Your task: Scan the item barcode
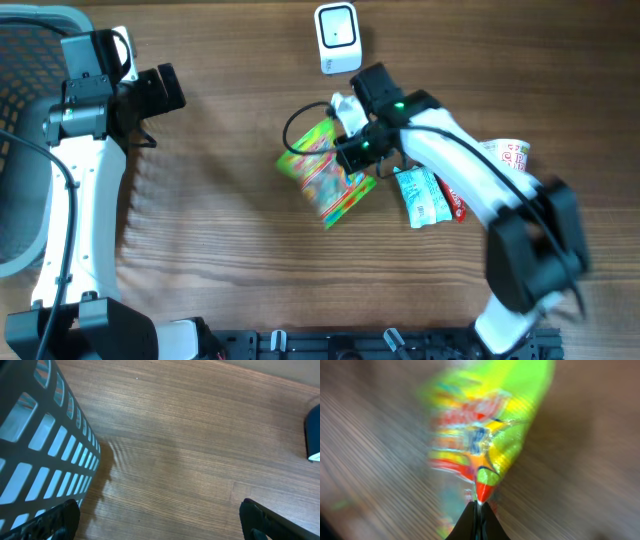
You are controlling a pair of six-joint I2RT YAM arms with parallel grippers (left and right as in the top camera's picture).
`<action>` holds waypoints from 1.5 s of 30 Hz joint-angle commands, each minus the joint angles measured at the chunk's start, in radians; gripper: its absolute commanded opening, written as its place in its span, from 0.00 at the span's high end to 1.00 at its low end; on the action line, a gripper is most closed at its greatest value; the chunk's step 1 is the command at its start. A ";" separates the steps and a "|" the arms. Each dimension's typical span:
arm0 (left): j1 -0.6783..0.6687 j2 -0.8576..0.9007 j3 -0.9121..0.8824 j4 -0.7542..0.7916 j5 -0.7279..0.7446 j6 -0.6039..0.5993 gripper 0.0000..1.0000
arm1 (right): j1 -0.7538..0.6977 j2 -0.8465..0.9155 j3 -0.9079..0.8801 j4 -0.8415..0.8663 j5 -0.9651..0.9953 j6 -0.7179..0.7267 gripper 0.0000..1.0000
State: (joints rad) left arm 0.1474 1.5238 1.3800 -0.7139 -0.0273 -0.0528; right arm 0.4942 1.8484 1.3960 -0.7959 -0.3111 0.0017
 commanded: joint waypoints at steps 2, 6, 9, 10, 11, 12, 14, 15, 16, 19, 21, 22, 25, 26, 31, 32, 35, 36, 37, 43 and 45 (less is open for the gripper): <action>0.008 -0.009 0.008 0.003 0.008 0.016 0.00 | 0.159 -0.204 0.006 -0.047 0.554 0.028 0.96; 0.008 -0.009 0.008 0.003 0.008 0.016 0.00 | 0.320 -0.183 -0.006 -0.079 0.790 0.027 0.96; 0.008 -0.009 0.008 0.003 0.008 0.016 0.00 | 0.399 -0.127 -0.017 -0.023 0.830 0.062 0.96; 0.008 -0.009 0.008 0.003 0.008 0.016 0.00 | 0.394 -0.118 -0.017 -0.010 0.811 0.107 0.96; 0.008 -0.009 0.008 0.003 0.008 0.016 0.00 | 0.373 -0.113 -0.017 -0.001 0.758 0.118 0.70; 0.008 -0.009 0.008 0.003 0.008 0.016 0.00 | 0.333 -0.113 -0.017 0.008 0.680 0.117 0.34; 0.008 -0.009 0.008 0.003 0.008 0.016 0.00 | 0.251 -0.113 -0.017 0.008 0.557 0.118 0.35; 0.008 -0.009 0.008 0.003 0.008 0.016 0.00 | 0.207 -0.110 -0.017 0.002 0.524 0.119 0.42; 0.008 -0.009 0.008 0.003 0.008 0.016 0.00 | 0.190 -0.108 -0.017 -0.003 0.528 0.117 0.42; 0.008 -0.009 0.008 0.003 0.008 0.016 0.00 | 0.155 -0.068 -0.017 -0.005 0.572 0.103 0.39; 0.008 -0.009 0.008 0.003 0.008 0.016 0.00 | 0.159 -0.019 -0.017 0.026 0.583 0.103 0.34; 0.008 -0.009 0.008 0.003 0.008 0.016 0.00 | 0.159 0.002 -0.017 0.034 0.602 0.104 0.33; 0.008 -0.009 0.008 0.003 0.008 0.016 0.00 | 0.159 0.082 -0.017 0.060 0.614 0.103 0.28; 0.008 -0.009 0.008 0.003 0.008 0.016 0.00 | 0.159 0.121 -0.017 0.069 0.635 0.104 0.27; 0.008 -0.009 0.008 0.003 0.008 0.016 0.00 | 0.159 0.260 -0.017 0.100 0.729 0.104 0.26; 0.008 -0.009 0.008 0.003 0.008 0.016 0.00 | 0.159 0.283 -0.017 0.099 0.715 0.106 0.29; 0.008 -0.009 0.008 0.003 0.008 0.016 0.00 | 0.159 0.301 -0.017 0.102 0.638 0.105 0.43; 0.008 -0.009 0.008 0.003 0.008 0.016 0.00 | 0.159 0.301 -0.017 0.102 0.610 0.105 0.50; 0.008 -0.009 0.008 0.003 0.008 0.016 0.00 | 0.159 0.301 -0.017 0.101 0.589 0.106 0.51; 0.008 -0.009 0.008 0.003 0.008 0.016 0.00 | 0.156 0.296 -0.016 0.097 0.438 0.105 0.83; 0.008 -0.009 0.008 0.003 0.008 0.016 0.00 | 0.157 0.274 -0.016 0.094 0.330 0.101 0.76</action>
State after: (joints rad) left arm 0.1471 1.5238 1.3800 -0.7136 -0.0273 -0.0528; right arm 0.6430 2.0869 1.3994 -0.6930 0.3126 0.1024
